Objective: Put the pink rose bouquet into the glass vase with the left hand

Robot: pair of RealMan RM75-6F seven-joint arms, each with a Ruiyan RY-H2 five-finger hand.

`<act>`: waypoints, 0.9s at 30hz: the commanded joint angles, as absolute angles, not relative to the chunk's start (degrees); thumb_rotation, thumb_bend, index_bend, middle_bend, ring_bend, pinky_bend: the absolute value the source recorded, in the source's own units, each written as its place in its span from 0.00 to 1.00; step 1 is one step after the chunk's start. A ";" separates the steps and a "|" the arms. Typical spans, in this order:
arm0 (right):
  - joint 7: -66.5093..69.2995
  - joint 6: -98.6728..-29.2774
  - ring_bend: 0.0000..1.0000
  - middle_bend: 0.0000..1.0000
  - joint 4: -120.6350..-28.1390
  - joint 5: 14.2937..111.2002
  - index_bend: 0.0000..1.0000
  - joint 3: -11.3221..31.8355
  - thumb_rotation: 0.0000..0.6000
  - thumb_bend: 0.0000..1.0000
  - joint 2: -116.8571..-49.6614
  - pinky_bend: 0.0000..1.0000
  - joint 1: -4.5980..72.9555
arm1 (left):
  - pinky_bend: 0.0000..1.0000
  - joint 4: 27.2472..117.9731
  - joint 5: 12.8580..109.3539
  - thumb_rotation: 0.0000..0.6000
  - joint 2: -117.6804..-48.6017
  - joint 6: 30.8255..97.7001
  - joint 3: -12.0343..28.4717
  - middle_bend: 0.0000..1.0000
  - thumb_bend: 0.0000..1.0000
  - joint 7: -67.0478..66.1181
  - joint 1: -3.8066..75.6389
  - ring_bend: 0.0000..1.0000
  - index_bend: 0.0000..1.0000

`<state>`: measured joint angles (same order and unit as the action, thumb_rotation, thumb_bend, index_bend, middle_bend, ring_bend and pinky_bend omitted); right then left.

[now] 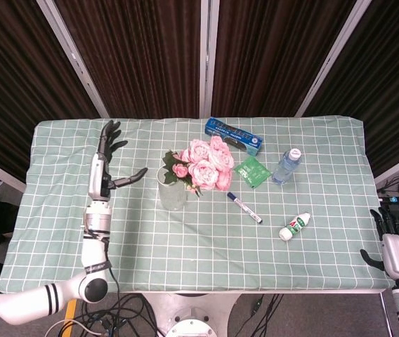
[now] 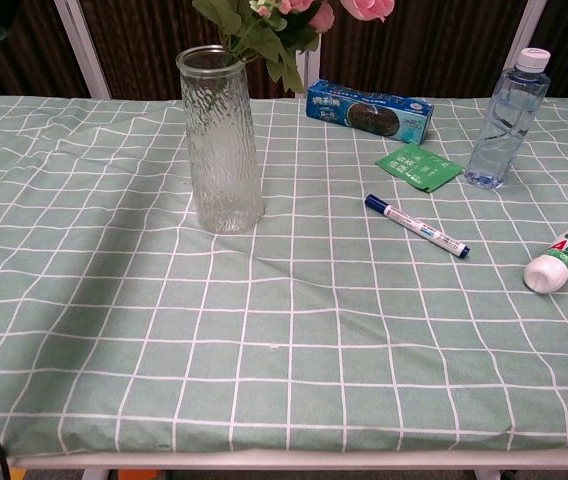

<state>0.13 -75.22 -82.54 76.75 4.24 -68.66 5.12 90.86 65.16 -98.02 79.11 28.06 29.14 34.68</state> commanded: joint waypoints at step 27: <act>-1.42 -81.10 0.00 0.00 -85.36 80.17 0.00 4.29 1.00 0.19 -66.81 0.00 3.62 | 0.15 85.32 86.87 1.00 -74.61 91.82 -3.32 0.06 0.05 -6.90 9.73 0.03 0.04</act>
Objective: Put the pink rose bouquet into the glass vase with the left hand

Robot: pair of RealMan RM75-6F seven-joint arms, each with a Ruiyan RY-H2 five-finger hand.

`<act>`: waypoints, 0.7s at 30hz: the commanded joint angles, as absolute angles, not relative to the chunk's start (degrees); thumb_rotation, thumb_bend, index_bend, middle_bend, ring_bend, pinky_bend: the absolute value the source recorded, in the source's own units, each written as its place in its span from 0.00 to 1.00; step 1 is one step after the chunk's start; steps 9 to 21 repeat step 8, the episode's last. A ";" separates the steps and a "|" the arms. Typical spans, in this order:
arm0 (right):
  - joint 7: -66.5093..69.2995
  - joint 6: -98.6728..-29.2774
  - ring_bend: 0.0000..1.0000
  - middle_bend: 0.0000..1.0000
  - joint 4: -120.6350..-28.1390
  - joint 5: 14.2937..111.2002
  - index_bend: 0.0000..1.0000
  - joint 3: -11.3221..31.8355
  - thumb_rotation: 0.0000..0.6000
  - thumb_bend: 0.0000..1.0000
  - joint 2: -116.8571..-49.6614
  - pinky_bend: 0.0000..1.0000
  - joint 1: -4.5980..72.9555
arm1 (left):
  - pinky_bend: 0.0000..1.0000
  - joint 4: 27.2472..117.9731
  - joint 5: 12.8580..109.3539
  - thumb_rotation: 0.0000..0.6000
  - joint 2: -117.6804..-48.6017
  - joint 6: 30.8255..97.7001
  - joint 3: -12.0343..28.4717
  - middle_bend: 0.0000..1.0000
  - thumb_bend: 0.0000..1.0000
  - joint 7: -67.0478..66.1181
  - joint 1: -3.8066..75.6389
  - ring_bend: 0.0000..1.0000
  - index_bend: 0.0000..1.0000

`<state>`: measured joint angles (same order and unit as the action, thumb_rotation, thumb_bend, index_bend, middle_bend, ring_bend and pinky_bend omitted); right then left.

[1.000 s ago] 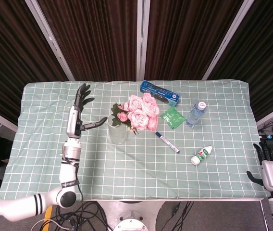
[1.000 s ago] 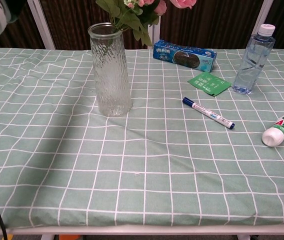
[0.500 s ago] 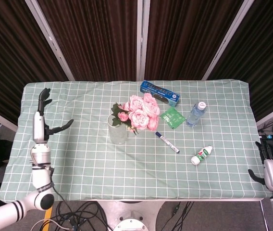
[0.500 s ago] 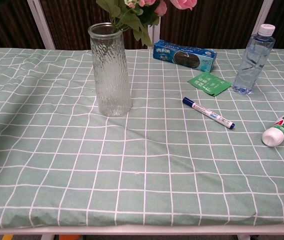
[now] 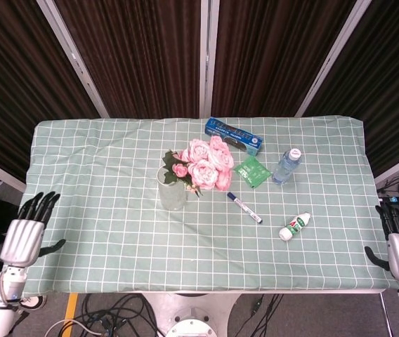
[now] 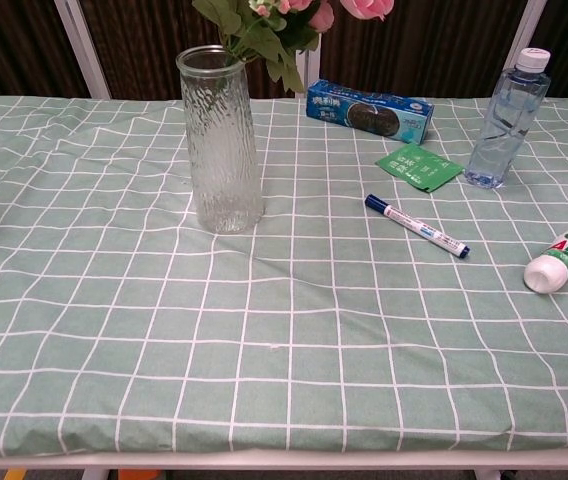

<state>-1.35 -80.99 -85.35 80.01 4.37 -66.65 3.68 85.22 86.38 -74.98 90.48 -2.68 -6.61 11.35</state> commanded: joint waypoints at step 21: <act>-1.65 -80.45 0.00 0.00 -84.58 80.77 0.00 3.72 1.00 0.21 -67.97 0.00 3.90 | 0.15 80.30 87.95 1.00 -77.80 93.97 -3.09 0.06 0.05 -6.13 6.87 0.03 0.04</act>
